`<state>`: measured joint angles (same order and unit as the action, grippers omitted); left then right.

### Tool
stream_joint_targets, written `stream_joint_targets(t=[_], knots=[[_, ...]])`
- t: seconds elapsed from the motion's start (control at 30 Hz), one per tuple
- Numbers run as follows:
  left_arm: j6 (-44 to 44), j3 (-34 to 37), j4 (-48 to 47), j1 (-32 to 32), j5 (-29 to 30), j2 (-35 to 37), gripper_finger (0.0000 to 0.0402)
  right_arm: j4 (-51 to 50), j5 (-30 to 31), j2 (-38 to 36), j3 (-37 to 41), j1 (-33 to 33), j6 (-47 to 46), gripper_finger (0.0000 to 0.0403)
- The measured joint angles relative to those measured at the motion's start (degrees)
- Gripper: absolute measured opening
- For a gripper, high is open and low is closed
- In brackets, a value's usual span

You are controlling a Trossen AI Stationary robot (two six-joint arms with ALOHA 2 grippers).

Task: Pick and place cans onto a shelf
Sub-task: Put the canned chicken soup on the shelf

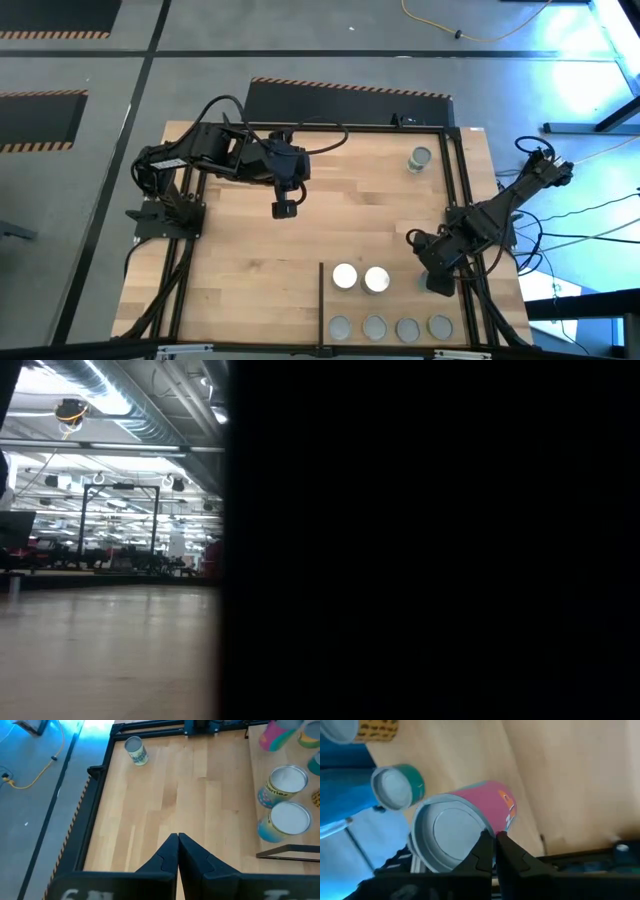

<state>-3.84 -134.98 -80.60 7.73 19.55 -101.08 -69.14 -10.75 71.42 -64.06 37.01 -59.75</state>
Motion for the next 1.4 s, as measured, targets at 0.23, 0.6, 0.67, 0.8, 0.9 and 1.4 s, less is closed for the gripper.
stream_joint_targets(t=[0.23,0.6,0.67,0.8,0.9,1.4], knots=[[0.0,0.0,0.0,0.0,0.0,0.0,0.0005,3.9,-2.4,0.0,3.4,0.0,-0.5,0.0007],[0.0,0.0,0.0,0.0,0.0,0.0,0.0004,8.4,-0.1,-1.0,3.4,0.0,1.8,0.0007],[0.0,0.0,0.0,0.0,0.0,0.0,0.0002,9.8,0.2,-0.8,3.4,-0.1,3.2,0.0007],[0.0,0.0,0.0,0.0,0.0,0.0,0.0002,9.5,1.3,0.4,3.4,-0.1,5.7,0.0007],[0.0,0.0,0.0,0.0,0.0,0.0,0.0005,9.8,1.6,1.5,3.4,-0.1,7.6,0.0007],[0.0,0.0,0.0,0.0,0.0,0.0,0.0002,12.2,3.6,4.7,3.4,-1.7,12.7,0.0007]])
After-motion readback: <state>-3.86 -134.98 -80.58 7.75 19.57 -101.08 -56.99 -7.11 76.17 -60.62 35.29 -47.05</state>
